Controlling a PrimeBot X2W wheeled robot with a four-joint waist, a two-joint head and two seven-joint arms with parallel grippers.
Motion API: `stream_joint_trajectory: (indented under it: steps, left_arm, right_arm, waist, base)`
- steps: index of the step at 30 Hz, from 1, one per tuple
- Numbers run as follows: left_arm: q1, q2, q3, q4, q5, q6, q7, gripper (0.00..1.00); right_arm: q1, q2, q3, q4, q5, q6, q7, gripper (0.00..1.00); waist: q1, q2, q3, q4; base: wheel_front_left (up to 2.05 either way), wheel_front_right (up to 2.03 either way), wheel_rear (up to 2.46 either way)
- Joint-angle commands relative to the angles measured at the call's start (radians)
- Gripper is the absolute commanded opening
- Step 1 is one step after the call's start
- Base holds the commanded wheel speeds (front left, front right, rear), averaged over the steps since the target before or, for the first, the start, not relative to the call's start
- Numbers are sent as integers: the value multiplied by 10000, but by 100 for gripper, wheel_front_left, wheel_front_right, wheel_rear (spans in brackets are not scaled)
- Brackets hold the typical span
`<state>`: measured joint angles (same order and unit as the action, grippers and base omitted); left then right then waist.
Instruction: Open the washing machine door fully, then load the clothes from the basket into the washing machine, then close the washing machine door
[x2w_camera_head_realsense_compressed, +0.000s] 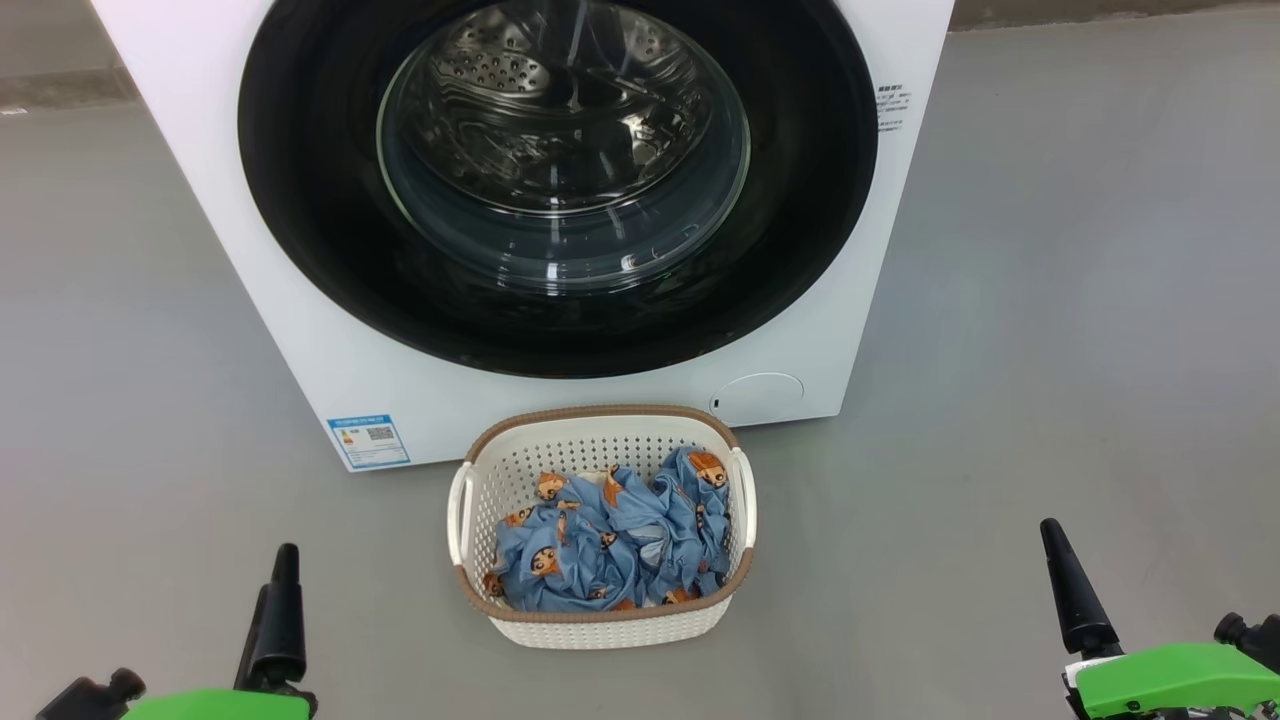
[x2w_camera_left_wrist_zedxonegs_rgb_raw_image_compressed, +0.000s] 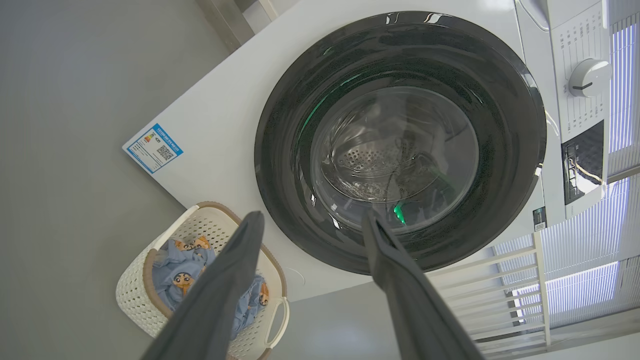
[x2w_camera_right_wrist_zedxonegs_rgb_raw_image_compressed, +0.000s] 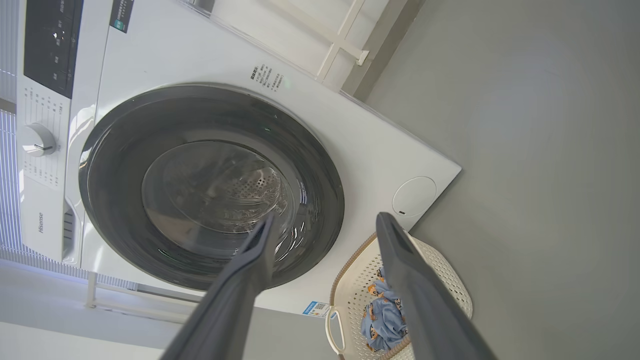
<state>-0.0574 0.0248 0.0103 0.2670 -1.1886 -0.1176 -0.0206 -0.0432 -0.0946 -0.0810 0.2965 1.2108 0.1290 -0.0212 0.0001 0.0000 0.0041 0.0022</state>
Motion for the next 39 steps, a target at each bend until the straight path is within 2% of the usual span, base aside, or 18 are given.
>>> stream_joint_trajectory:
  steps: [1,16,39]
  left_arm:
    - [-480,156,87,-343,510,-53,-140,100]
    - [-442,183,-276,-405,3634,147,-610,100]
    - [-478,256,-733,-137,6605,369,-1256,100]
  right_arm:
    - [-394,-153,63,-274,-461,8,-142,100]
    - [-334,-146,92,-318,-3627,10,-610,100]
    - [-349,-121,118,-78,-6847,13,-1124,100]
  waist:
    - [-1,0,0,1]
    - [-1,0,-34,25]
    - [-1,0,-82,60]
  base:
    - [0,0,0]
    - [0,0,0]
    - [0,0,0]
